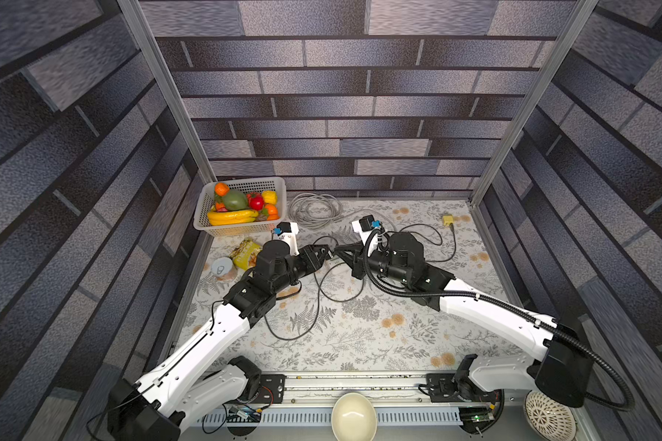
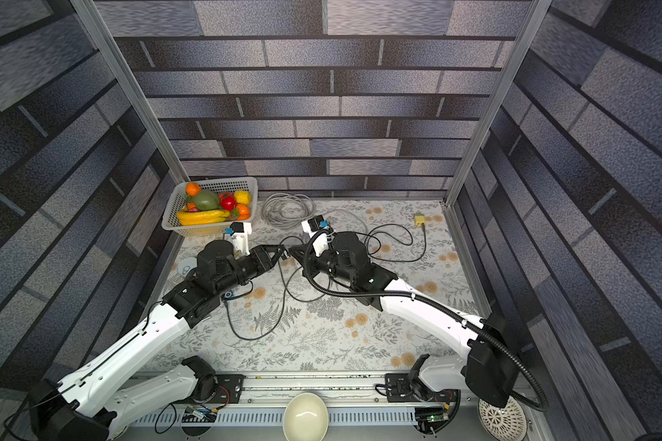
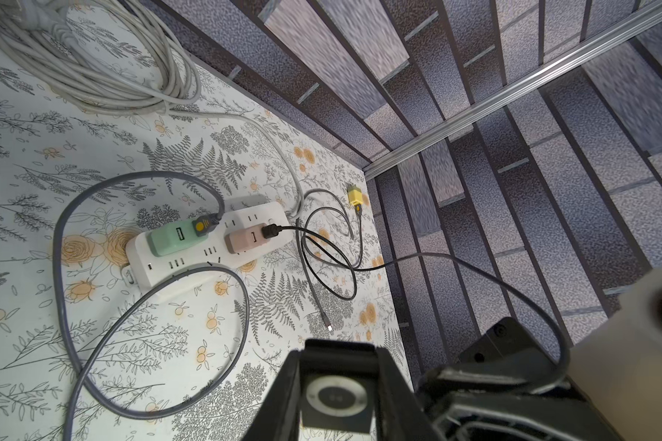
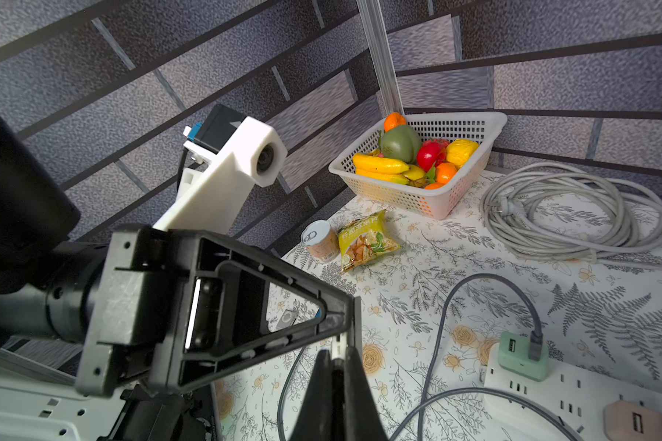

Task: Charge mp3
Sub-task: Insert the charging cable into the MP3 player.

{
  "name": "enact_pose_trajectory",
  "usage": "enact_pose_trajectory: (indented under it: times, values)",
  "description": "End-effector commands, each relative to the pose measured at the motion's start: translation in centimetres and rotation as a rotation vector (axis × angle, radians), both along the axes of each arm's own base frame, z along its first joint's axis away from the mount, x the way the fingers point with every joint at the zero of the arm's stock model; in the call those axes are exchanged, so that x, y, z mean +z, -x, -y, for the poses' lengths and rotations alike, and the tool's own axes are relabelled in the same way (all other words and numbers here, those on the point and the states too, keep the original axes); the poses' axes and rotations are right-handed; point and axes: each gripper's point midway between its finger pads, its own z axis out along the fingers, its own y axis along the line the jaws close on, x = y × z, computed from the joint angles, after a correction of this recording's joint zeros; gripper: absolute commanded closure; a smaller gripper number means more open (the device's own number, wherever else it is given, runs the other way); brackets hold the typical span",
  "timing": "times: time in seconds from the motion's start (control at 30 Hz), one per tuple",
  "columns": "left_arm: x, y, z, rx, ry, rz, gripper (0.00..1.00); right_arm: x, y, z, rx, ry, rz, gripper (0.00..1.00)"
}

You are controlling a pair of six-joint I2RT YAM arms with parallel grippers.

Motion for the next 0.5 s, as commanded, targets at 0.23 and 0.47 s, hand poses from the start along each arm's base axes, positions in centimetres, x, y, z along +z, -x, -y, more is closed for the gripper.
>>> enact_pose_trajectory:
  times: [0.23, 0.47]
  values:
    - [5.5, 1.0, 0.2, -0.027, 0.120, 0.190, 0.92, -3.1, -0.4, -0.5, -0.016, 0.048, -0.085, 1.00]
    - [6.7, 1.4, 0.5, -0.050, 0.179, 0.226, 0.93, -3.6, -0.4, -0.8, -0.008, 0.048, -0.089, 1.00]
